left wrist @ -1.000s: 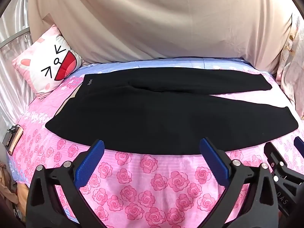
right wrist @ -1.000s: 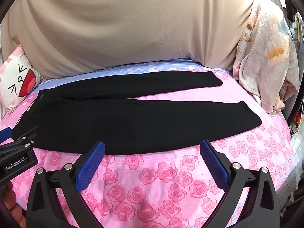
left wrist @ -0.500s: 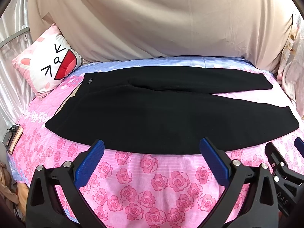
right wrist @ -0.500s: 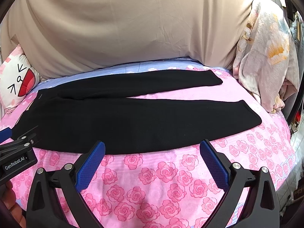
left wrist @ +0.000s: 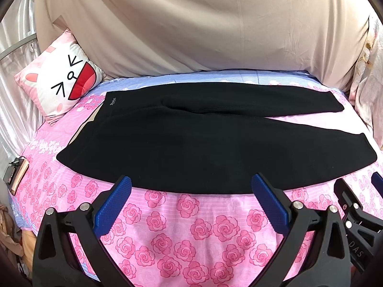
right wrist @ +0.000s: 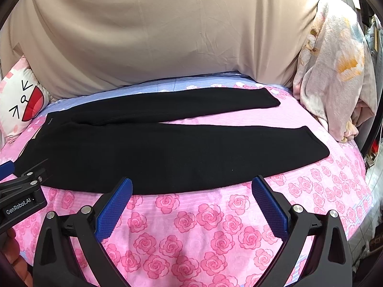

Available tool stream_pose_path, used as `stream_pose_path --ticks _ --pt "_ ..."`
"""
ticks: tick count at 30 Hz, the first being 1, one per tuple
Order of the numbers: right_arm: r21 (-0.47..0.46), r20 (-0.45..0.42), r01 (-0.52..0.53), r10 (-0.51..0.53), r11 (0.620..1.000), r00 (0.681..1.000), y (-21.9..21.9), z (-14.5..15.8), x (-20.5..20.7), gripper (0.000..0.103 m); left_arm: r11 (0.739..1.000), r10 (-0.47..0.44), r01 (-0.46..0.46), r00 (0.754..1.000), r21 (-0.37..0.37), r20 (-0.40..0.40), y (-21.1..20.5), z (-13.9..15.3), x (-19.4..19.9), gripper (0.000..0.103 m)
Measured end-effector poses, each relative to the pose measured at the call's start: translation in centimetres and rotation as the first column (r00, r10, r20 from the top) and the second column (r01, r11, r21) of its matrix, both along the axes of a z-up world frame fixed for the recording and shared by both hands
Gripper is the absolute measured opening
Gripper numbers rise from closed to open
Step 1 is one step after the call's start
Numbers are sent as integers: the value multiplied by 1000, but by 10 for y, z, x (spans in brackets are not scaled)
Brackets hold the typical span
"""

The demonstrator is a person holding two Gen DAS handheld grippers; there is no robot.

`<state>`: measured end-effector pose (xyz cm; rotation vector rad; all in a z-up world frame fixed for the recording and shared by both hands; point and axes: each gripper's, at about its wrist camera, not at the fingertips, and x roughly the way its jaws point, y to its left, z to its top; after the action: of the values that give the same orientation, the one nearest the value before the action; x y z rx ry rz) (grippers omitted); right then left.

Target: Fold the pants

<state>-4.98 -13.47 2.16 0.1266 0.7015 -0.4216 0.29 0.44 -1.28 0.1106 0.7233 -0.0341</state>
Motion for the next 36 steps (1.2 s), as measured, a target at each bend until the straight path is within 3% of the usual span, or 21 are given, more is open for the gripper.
stream_pose_path --ticks 36 --pt "-11 -10 4 -5 1000 1000 2 0 3 98 1000 3 -3 1000 -1 -16 2 -10 2 98"
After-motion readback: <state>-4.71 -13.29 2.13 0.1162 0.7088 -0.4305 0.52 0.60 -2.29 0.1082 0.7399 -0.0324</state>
